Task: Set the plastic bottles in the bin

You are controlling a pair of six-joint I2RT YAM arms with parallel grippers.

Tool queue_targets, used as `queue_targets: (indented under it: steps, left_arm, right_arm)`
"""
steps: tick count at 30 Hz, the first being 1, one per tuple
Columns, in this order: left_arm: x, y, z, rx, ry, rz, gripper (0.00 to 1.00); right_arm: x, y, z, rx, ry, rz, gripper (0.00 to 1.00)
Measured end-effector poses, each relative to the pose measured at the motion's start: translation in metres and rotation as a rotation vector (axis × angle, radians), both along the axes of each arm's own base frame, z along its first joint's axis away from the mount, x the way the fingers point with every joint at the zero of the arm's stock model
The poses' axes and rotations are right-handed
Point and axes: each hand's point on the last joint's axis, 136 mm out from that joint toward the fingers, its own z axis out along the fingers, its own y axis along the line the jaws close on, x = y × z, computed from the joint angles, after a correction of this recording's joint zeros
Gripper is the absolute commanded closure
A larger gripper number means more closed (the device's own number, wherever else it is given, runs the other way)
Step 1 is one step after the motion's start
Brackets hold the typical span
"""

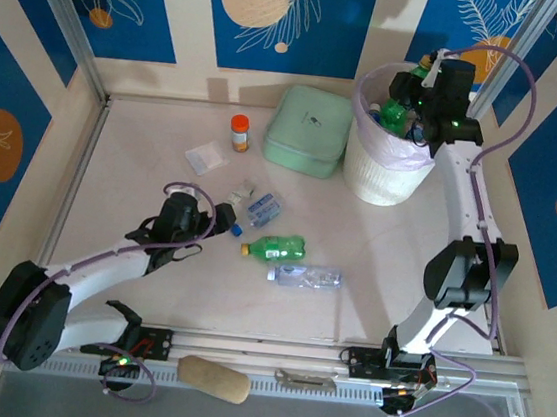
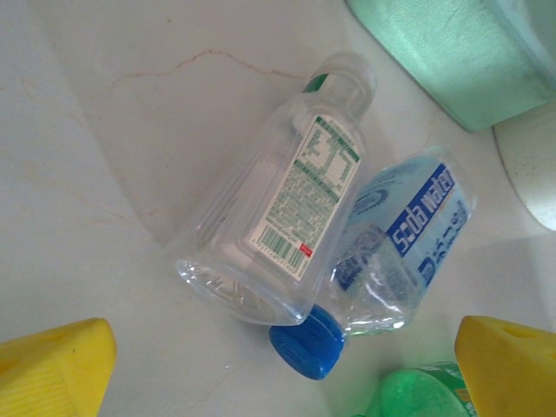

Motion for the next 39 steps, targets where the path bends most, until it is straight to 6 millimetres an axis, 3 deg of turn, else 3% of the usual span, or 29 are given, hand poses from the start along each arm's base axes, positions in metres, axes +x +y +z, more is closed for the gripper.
queue_targets:
  steps: [3, 7, 11, 15, 21, 27, 31, 34, 39]
  left_arm:
    - [0.000, 0.001, 0.007, -0.005, -0.019, 0.006, 0.00]
    - [-0.001, 0.004, 0.008, -0.001, -0.021, 0.013, 0.00]
    - [-0.002, 0.006, 0.005, 0.009, -0.011, 0.015, 0.01]
    - [-0.003, 0.006, 0.004, 0.013, -0.005, 0.015, 0.00]
    - [-0.004, 0.006, 0.003, 0.016, -0.001, 0.016, 0.00]
    - [-0.003, 0.008, 0.002, 0.030, -0.005, 0.019, 0.00]
    - [0.001, 0.010, 0.001, 0.061, -0.006, 0.012, 0.00]
    - [0.010, 0.012, 0.004, 0.089, -0.014, 0.003, 0.00]
    - [0.030, 0.008, 0.012, 0.131, -0.025, -0.050, 0.00]
  right_arm:
    - [0.011, 0.004, -0.021, 0.024, 0.065, 0.017, 0.44]
    - [0.020, 0.009, -0.027, 0.046, 0.101, 0.033, 0.41]
    - [0.021, 0.010, -0.029, 0.058, 0.127, 0.034, 0.27]
    - [0.019, 0.009, -0.023, 0.058, 0.133, 0.027, 0.08]
    - [0.013, 0.005, 0.002, 0.041, 0.088, 0.013, 0.02]
    - [-0.028, 0.012, 0.032, 0.036, 0.018, 0.032, 0.02]
    - [-0.066, 0.037, 0.047, 0.039, -0.043, 0.093, 0.01]
    - [-0.092, 0.062, 0.040, 0.046, -0.056, 0.163, 0.01]
    - [-0.123, 0.107, 0.000, 0.051, -0.001, 0.280, 0.01]
